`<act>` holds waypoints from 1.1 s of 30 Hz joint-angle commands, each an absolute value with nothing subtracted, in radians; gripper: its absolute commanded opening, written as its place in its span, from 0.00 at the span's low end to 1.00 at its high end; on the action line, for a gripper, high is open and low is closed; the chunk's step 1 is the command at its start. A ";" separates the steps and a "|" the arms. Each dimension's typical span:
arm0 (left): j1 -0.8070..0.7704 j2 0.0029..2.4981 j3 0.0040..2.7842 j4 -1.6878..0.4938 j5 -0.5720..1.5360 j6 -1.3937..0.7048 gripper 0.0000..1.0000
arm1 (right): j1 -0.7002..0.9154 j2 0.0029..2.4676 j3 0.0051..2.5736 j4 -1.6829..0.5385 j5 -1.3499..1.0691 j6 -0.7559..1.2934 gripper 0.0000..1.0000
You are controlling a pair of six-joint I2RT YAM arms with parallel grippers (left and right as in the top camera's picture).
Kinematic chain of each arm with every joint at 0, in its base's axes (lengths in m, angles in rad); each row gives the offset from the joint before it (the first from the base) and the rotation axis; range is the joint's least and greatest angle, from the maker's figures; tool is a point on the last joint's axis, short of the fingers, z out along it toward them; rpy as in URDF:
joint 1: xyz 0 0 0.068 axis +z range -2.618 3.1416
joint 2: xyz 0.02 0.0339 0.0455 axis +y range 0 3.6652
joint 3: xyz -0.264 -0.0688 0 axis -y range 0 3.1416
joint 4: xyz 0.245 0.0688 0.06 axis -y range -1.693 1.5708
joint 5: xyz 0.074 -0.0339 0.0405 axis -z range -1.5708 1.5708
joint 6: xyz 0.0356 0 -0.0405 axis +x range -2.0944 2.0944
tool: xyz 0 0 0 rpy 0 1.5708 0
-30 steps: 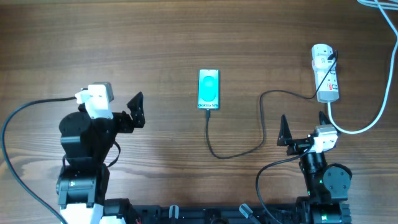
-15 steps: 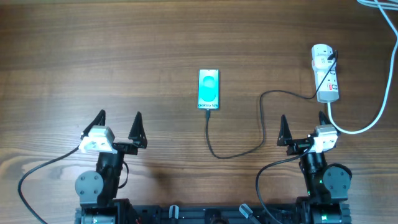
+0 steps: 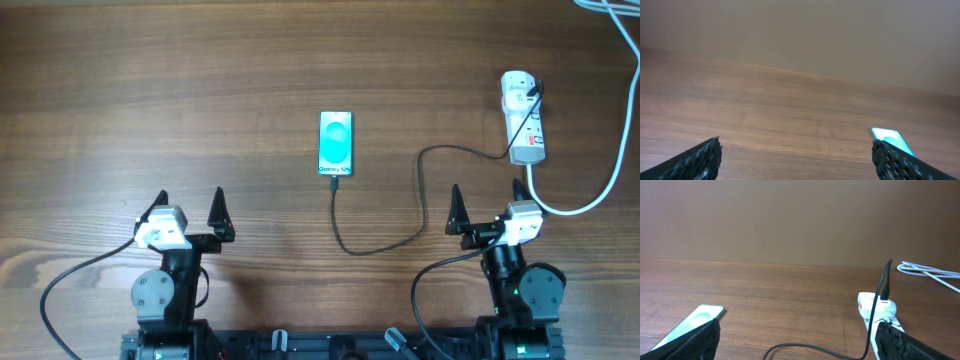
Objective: Plug charger to phone and switch on socket
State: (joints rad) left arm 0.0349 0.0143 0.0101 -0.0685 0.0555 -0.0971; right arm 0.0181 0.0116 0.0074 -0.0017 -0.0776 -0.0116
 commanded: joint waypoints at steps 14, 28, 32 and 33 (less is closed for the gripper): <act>0.024 0.003 0.006 -0.078 0.012 0.020 1.00 | 0.023 0.004 0.005 0.001 -0.065 0.002 1.00; 0.024 0.003 0.006 -0.076 0.010 0.003 1.00 | 0.023 0.004 0.005 0.001 -0.065 0.002 1.00; 0.024 0.003 0.006 -0.076 0.010 0.003 1.00 | 0.023 0.004 0.005 0.001 -0.065 0.003 1.00; 0.024 0.003 0.006 -0.076 0.010 0.003 1.00 | 0.023 0.004 0.005 0.001 -0.065 0.002 1.00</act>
